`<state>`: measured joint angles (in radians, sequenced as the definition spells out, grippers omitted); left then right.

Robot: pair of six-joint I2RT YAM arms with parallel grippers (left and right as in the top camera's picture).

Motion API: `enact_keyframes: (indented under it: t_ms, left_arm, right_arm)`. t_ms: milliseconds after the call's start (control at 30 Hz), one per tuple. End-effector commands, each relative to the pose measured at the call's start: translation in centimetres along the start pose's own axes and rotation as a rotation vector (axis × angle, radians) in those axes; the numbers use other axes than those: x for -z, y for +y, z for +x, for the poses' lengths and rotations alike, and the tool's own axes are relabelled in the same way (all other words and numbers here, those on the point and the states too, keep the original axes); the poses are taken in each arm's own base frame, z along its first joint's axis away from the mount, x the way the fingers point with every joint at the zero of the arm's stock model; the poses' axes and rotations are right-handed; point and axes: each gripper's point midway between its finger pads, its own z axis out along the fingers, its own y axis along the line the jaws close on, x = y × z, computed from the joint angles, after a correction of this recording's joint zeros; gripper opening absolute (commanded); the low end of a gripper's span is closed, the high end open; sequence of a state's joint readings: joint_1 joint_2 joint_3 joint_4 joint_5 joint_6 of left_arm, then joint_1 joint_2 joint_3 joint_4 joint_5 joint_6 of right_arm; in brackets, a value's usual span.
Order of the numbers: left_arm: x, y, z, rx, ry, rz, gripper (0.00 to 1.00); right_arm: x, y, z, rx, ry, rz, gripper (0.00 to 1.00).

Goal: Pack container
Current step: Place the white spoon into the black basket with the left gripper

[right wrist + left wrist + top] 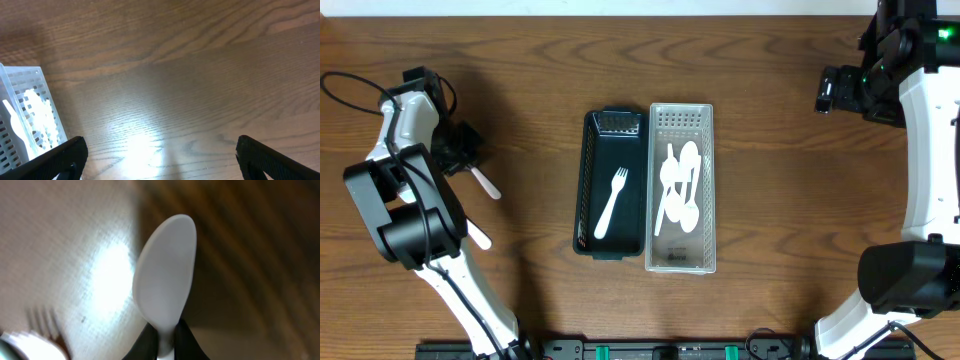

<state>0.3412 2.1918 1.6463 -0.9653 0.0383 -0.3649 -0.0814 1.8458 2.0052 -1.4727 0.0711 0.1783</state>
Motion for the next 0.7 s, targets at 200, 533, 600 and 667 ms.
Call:
enact_keyframes:
  t_ms: [200, 533, 600, 667]
  left_arm:
    - [16.8, -6.8, 4.8, -0.225, -0.313, 0.153, 0.06]
    - [24.3, -16.0, 18.3, -0.589, -0.429, 0.350, 0.06]
    - [23.0, -16.9, 19.7, -0.635, -0.398, 0.334, 0.06]
    - [21.1, -17.4, 20.7, -0.668, -0.351, 0.295, 0.06]
  right_arm:
    - [-0.4, -0.2, -0.2, -0.025, -0.001, 0.008, 0.97]
    - [-0.4, -0.1, -0.5, -0.031, -0.013, -0.002, 0.98]
    - [-0.4, -0.1, -0.5, -0.028, -0.013, -0.001, 0.98]
    - [-0.4, -0.1, -0.5, -0.015, -0.011, -0.001, 0.98]
